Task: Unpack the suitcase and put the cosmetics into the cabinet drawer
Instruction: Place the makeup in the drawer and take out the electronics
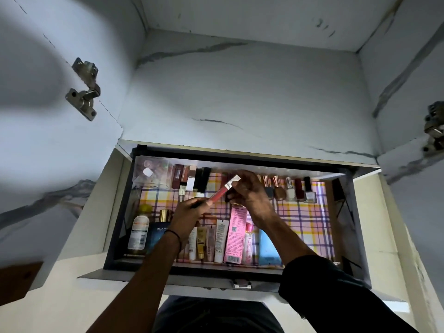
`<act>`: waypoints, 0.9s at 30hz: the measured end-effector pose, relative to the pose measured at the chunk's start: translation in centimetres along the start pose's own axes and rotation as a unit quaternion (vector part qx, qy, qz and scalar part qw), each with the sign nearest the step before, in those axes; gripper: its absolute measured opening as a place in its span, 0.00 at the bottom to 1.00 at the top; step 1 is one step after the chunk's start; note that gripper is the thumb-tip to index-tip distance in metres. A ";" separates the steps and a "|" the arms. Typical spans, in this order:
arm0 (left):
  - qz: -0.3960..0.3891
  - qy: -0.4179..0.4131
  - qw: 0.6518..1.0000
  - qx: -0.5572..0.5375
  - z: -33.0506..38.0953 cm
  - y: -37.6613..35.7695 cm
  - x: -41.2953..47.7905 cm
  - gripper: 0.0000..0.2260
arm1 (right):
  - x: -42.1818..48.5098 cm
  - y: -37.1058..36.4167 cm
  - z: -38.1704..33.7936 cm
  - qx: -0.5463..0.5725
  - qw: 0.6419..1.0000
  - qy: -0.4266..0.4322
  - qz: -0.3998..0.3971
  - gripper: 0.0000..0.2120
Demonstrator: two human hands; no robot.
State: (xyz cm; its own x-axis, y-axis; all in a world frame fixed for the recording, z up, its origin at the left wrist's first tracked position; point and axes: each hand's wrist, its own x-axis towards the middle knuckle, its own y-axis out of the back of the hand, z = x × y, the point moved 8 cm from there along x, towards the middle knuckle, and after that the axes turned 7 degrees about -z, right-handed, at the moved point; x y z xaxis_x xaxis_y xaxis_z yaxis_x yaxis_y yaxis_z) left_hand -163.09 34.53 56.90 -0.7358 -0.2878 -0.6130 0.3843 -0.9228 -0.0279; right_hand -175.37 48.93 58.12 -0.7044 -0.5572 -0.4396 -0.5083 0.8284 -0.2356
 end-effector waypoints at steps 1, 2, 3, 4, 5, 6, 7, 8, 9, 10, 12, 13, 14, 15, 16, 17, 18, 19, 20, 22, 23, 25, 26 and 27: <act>0.019 -0.003 1.000 -0.017 0.0 0.4 0.2 0.04 | 0.1 -0.1 -0.2 -0.024 1.000 0.004 -0.007 0.13; 0.040 -0.010 0.999 -0.031 0.0 0.9 0.4 0.05 | 0.2 -0.3 -0.2 -0.059 0.998 0.000 -0.021 0.11; 0.059 -0.015 0.997 -0.042 0.1 1.4 0.6 0.08 | 0.2 -0.6 -0.1 -0.098 0.994 -0.009 -0.039 0.09; 0.073 -0.021 0.996 -0.051 0.3 1.8 0.8 0.12 | 0.2 -0.8 0.1 -0.130 0.990 -0.019 -0.059 0.07; 0.081 -0.027 0.995 -0.059 0.5 2.0 1.0 0.16 | 0.0 -1.1 0.5 -0.145 0.986 -0.030 -0.077 0.06; 0.085 -0.033 0.994 -0.064 0.8 2.2 1.3 0.17 | -0.2 -1.5 0.9 -0.148 0.984 -0.042 -0.092 0.07; 0.087 -0.039 0.993 -0.069 1.2 2.3 1.5 0.15 | -0.3 -1.8 1.3 -0.156 0.981 -0.053 -0.105 0.08; 0.085 -0.043 0.993 -0.069 1.6 2.2 1.7 0.13 | -0.4 -2.2 1.7 -0.173 0.976 -0.061 -0.116 0.08; 0.082 -0.044 0.993 -0.068 1.9 2.1 1.8 0.11 | -0.4 -2.5 2.1 -0.207 0.969 -0.067 -0.121 0.09; 0.079 -0.045 0.994 -0.064 2.0 1.9 2.0 0.10 | -0.4 -2.8 2.4 -0.244 0.959 -0.070 -0.123 0.08; 0.065 -0.041 0.995 -0.061 2.0 1.6 2.3 0.09 | -0.3 -3.2 2.3 -0.305 0.946 -0.063 -0.094 0.08; 0.056 -0.042 0.995 -0.064 2.0 1.4 2.5 0.08 | -0.2 -3.3 2.0 -0.319 0.944 -0.054 -0.070 0.07; 0.049 -0.044 0.995 -0.069 2.0 1.3 2.6 0.08 | -0.1 -3.3 1.6 -0.318 0.946 -0.049 -0.045 0.05; 0.047 -0.043 0.995 -0.073 2.0 1.4 2.8 0.08 | -0.1 -3.3 1.5 -0.309 0.949 -0.053 -0.022 0.03; 0.049 -0.041 0.995 -0.074 1.9 1.6 3.0 0.09 | -0.2 -3.4 1.3 -0.292 0.954 -0.060 -0.002 0.01; 0.054 -0.038 0.995 -0.074 1.7 1.9 3.1 0.08 | -0.1 -3.3 1.5 -0.280 0.957 -0.069 0.018 0.03; 0.062 -0.033 0.995 -0.077 1.6 2.2 3.2 0.08 | -0.1 -3.4 1.6 -0.268 0.959 -0.080 0.039 0.05; 0.071 -0.031 0.993 -0.084 1.4 2.5 3.2 0.07 | 0.1 -3.4 1.8 -0.270 0.957 -0.085 0.059 0.07; 0.079 -0.028 0.992 -0.092 1.1 2.8 3.1 0.06 | 0.2 -3.5 1.9 -0.274 0.955 -0.086 0.079 0.08; 0.088 -0.016 0.991 -0.101 0.5 3.0 2.7 0.06 | 0.7 -3.7 2.2 -0.304 0.942 -0.087 0.115 0.09; 0.087 -0.010 0.991 -0.103 0.3 3.0 2.4 0.06 | 1.0 -3.7 2.4 -0.325 0.933 -0.089 0.127 0.09; 0.085 -0.006 0.991 -0.104 -0.3 3.2 2.1 0.09 | 1.5 -4.0 2.6 -0.349 0.923 -0.091 0.136 0.07; 0.084 -0.006 0.991 -0.104 -0.5 3.3 2.1 0.10 | 1.7 -4.3 2.7 -0.360 0.918 -0.094 0.136 0.07; 0.082 -0.007 0.991 -0.102 -0.7 3.4 2.0 0.10 | 1.9 -4.4 2.7 -0.379 0.911 -0.094 0.137 0.08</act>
State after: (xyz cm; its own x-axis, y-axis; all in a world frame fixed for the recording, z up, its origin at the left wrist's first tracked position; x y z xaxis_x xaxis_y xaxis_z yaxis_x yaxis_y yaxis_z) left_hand -162.90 30.94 55.04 -0.6608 -0.4353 -0.6115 0.6038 -0.7922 -0.0884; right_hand -173.12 44.35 56.02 -0.7949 -0.2580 -0.5491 -0.5728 0.6176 0.5389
